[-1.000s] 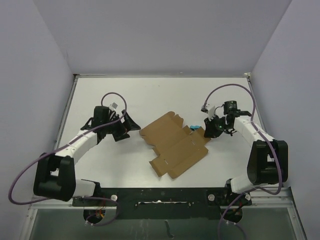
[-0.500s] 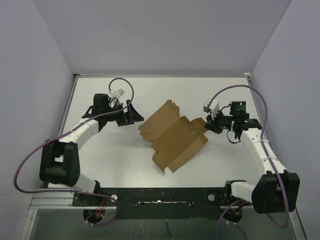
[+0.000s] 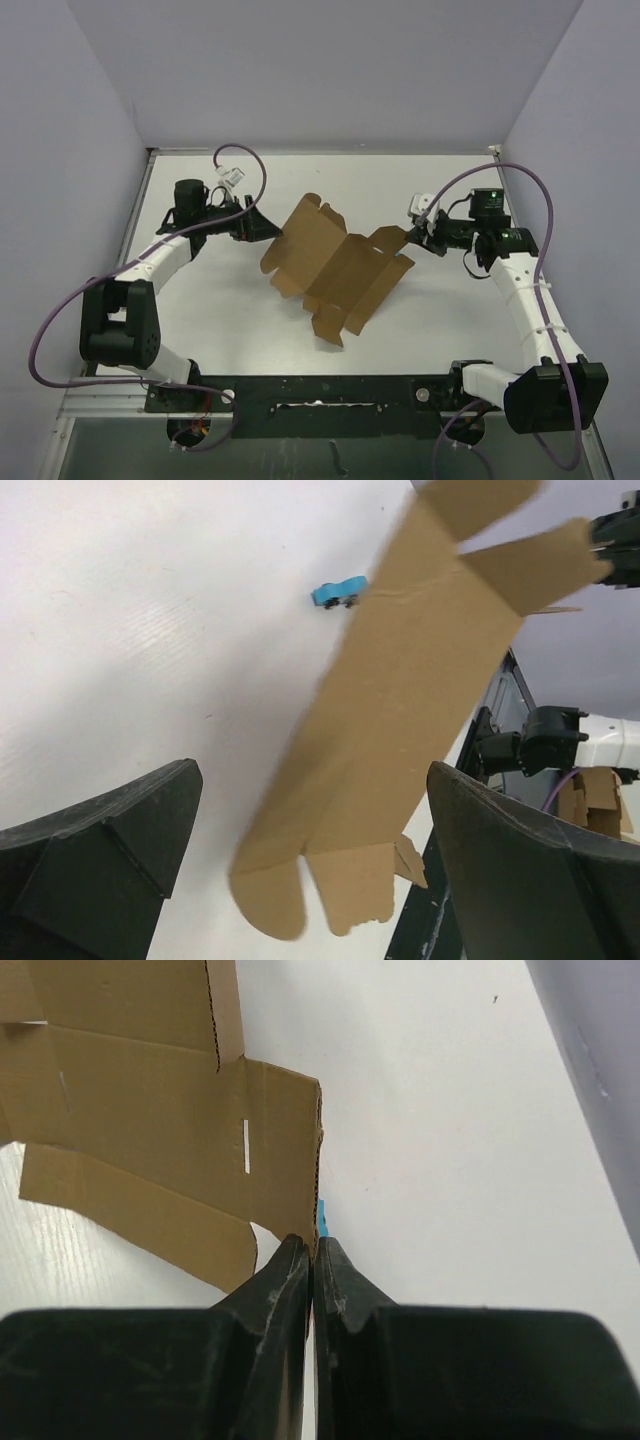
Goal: Fold the paper box
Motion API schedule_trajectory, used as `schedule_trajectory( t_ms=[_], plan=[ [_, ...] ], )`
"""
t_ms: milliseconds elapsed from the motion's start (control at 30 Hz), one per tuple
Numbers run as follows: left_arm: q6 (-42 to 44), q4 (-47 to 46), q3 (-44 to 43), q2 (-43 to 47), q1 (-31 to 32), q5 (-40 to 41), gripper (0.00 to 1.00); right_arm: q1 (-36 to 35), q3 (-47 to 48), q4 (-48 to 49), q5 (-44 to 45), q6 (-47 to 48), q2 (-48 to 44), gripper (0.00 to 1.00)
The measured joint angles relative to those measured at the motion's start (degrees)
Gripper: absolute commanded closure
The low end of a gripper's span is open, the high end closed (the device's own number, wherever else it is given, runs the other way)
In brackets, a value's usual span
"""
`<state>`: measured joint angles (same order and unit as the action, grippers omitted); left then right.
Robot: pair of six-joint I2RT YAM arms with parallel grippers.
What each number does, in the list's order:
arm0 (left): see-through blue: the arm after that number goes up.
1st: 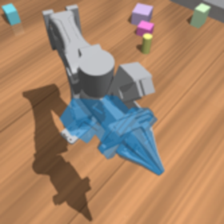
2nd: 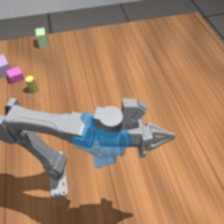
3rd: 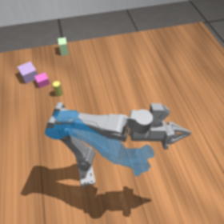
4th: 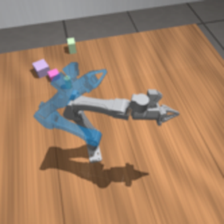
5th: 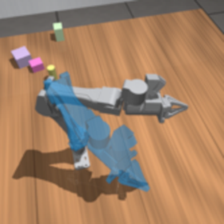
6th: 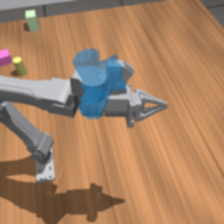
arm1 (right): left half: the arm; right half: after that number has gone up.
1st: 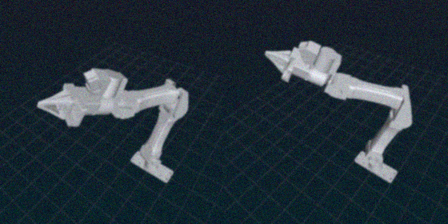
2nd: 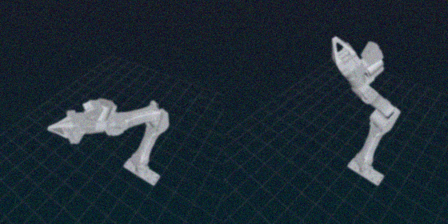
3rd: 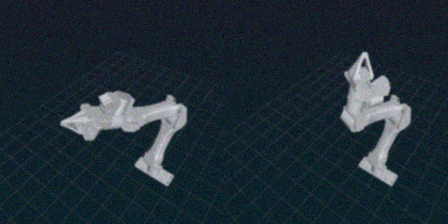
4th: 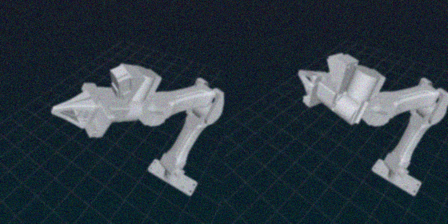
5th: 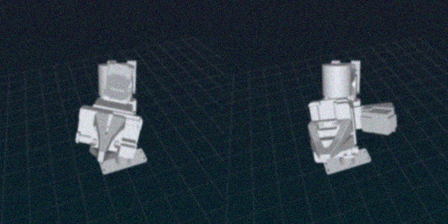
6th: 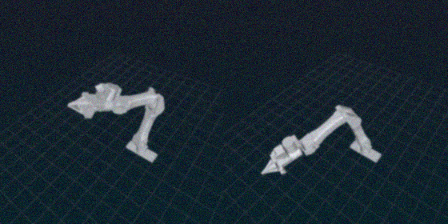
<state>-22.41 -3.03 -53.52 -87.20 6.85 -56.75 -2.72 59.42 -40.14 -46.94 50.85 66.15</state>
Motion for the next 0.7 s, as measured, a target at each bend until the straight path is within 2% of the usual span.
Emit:
schedule_trajectory(
  t_ms=[233,400,533,600,700],
  plan=[
    [1.7,-0.7,0.1,0.0,-2.5,-1.4,0.05,0.0,3.9,-2.8,-2.6,2.0,0.1,1.0],
    [-2.9,-10.1,3.6,0.2,-2.4,-6.1,0.08,0.0,5.6,-4.1,-3.3,1.9,0.4,1.0],
    [-4.9,-13.9,7.5,1.3,-2.2,-7.6,0.09,0.1,6.3,-4.1,-3.8,1.4,0.5,1.0],
    [-4.8,-14.0,8.7,2.2,-2.0,-7.9,0.13,0.1,6.3,-4.1,-4.3,1.2,0.5,1.0],
    [-4.9,-14.8,8.9,2.7,-1.8,-8.4,0.27,0.2,6.3,-4.1,-5.0,0.9,0.5,1.0]
  ],
)
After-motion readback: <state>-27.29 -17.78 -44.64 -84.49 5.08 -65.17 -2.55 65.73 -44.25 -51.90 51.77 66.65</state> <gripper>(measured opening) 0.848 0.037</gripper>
